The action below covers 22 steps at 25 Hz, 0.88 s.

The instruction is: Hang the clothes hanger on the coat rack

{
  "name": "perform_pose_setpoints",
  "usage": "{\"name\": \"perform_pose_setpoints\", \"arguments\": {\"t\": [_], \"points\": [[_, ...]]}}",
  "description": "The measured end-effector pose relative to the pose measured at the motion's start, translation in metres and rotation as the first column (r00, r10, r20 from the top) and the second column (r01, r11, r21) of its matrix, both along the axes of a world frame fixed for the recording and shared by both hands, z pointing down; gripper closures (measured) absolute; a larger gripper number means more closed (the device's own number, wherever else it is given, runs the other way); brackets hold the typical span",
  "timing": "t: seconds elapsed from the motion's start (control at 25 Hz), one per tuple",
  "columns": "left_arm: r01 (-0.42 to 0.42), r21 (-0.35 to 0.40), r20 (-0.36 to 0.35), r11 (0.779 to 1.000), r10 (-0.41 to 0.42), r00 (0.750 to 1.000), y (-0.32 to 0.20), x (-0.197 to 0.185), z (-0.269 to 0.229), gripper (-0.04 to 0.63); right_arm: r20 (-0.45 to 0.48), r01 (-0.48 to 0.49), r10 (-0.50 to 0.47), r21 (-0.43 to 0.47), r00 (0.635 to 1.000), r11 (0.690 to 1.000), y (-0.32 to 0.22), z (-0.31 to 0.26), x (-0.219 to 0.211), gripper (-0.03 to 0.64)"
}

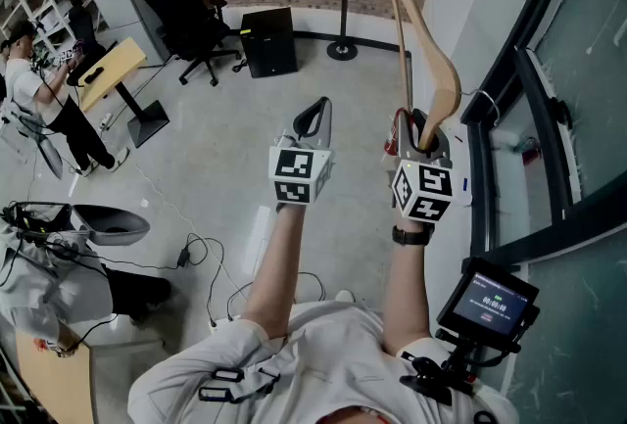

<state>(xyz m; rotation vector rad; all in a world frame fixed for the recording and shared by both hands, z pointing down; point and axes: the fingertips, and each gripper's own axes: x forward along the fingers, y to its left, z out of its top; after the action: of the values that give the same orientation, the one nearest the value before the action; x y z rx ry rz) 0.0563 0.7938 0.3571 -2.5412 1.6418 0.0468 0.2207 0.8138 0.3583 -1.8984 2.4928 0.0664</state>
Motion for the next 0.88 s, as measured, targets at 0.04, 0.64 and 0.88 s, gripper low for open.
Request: {"name": "perform_pose_setpoints", "arguments": {"t": [0.04,0.64,0.88], "points": [[0.000,-0.004,-0.007,1.000,0.000,1.000,0.001,0.005,0.000,0.595,0.001,0.001,-0.001,-0.004,1.000,1.000,0.001,0.001,0.003,0.528],[0.060,-0.008,0.052,0.998,-0.060,0.997,0.031,-0.009,0.000,0.595,0.076,0.070,-0.070,0.003,0.995,0.998,0.013,-0.001,-0.019,0.525],[0.088,-0.039,0.052,0.995,-0.086,0.995,0.010,0.008,0.013,0.595,0.087,0.046,-0.041,-0.048,0.995,0.998,-0.009,0.015,0.006,0.525]]}}
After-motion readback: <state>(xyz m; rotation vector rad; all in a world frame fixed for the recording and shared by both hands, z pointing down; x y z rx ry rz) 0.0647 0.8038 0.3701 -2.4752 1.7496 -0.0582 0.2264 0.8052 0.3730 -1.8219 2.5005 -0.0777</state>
